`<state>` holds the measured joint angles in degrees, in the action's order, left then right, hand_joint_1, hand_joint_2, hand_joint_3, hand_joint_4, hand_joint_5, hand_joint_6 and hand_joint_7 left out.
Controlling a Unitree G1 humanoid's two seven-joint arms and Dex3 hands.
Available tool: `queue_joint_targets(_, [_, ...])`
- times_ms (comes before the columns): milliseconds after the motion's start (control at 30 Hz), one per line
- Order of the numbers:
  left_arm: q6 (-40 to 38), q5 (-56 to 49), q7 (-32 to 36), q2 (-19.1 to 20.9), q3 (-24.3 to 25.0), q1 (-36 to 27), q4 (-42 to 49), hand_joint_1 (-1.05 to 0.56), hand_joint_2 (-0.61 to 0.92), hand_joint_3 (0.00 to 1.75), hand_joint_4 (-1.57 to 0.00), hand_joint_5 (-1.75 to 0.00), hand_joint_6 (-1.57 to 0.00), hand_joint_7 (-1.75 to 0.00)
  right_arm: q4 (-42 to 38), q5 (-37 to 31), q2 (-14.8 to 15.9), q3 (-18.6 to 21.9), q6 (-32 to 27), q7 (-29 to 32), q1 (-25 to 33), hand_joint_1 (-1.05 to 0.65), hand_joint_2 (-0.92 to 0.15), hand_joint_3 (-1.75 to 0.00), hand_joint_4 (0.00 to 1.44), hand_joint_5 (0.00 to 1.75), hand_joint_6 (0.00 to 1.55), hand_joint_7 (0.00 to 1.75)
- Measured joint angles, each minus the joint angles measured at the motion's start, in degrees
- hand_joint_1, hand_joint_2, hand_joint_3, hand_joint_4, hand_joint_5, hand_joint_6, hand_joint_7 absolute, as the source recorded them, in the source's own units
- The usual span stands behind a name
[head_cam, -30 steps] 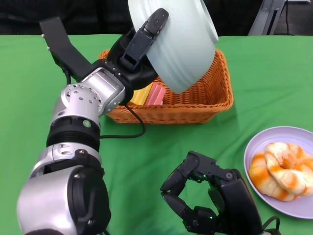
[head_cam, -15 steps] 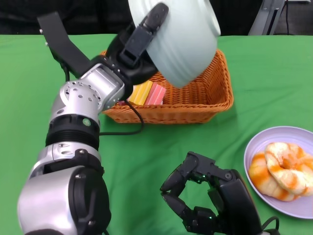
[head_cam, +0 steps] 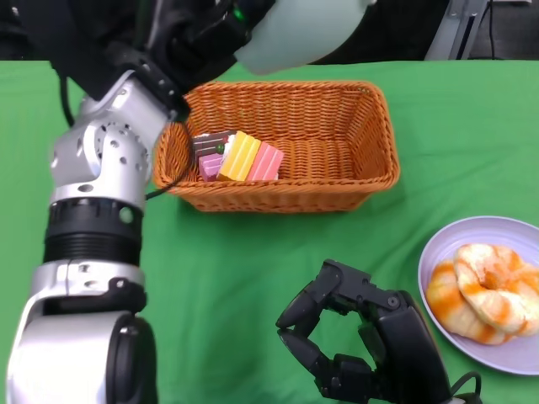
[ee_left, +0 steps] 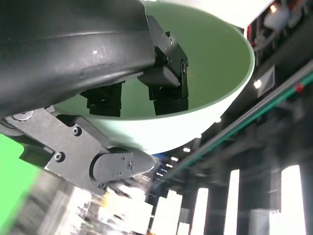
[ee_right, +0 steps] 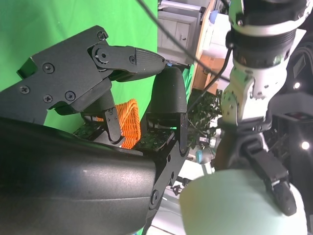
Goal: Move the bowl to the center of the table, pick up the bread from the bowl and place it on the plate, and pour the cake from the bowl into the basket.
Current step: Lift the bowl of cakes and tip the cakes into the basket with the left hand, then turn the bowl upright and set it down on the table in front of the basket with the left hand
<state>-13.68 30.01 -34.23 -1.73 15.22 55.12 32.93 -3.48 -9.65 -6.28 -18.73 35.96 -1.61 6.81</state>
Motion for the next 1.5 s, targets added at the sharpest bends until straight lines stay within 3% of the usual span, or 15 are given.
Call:
queue_joint_targets(167, [7.37, -5.85, -2.62, 4.12, -4.44, -3.33, -4.86, -0.11, 0.61, 1.12, -0.74, -1.67, -0.75, -1.45, -0.14, 0.2, 0.0, 0.0, 0.02, -0.12, -0.27, -0.37, -0.59, -0.66, 0.76, 1.58, 0.71, 1.26])
queue_joint_targets(433, [27.67, -16.35, -4.65, 8.14, -9.6, -11.65, -6.54, -0.01, 0.56, 1.17, -0.8, -1.67, -0.83, -1.36, -0.14, 0.05, 0.0, 0.2, 0.04, 0.06, -0.41, -0.38, -0.6, -0.65, 0.75, 1.61, 0.7, 1.28])
queue_joint_targets(633, [46.25, -22.97, -4.16, 11.06, -10.72, -14.26, -1.16, 0.02, 0.57, 1.16, -0.76, -1.66, -0.77, -1.41, 0.16, 0.08, 0.0, 0.24, -0.21, 0.08, -0.45, -0.37, -0.6, -0.65, 0.73, 1.6, 0.69, 1.29])
queue_joint_targets(800, [63.77, -29.67, 0.54, 13.67, -10.75, -15.77, 6.94, 0.08, 0.51, 1.21, -0.73, -1.7, -0.78, -1.39, 0.6, 0.1, -0.01, 0.24, -0.69, 0.08, -0.46, -0.38, -0.6, -0.66, 0.72, 1.57, 0.69, 1.3])
queue_joint_targets(900, [70.4, -32.54, 3.71, 15.19, -10.75, -16.4, 11.46, 0.08, 0.52, 1.19, -0.72, -1.69, -0.82, -1.33, 0.66, 0.21, 0.0, 0.29, -0.75, 0.08, -0.45, -0.38, -0.6, -0.66, 0.74, 1.56, 0.69, 1.3])
queue_joint_targets(1000, [75.71, -37.8, 9.68, 16.78, -10.57, -17.93, 13.41, 0.09, 0.48, 1.16, -0.73, -1.72, -0.83, -1.34, 0.92, 0.81, 0.01, 0.46, -0.76, -0.12, -0.44, -0.38, -0.59, -0.67, 0.74, 1.55, 0.69, 1.3])
queue_joint_targets(1233, [86.13, -60.55, 32.17, 20.33, -8.09, -22.66, 13.3, 0.01, 0.34, 1.34, -0.84, -1.62, -0.91, -1.3, 3.32, 1.33, 0.15, 1.04, -0.76, -0.26, 0.23, -0.37, -0.59, -0.68, 0.75, 1.53, 0.68, 1.29])
queue_joint_targets(1500, [87.13, -81.61, 60.6, 23.64, -8.87, -29.49, 8.5, -0.01, 0.3, 1.41, -0.82, -1.73, -0.92, -1.34, 6.83, 2.66, 0.55, 1.35, -2.09, -0.86, 1.98, -0.36, -0.61, -0.67, 0.75, 1.53, 0.69, 1.27])
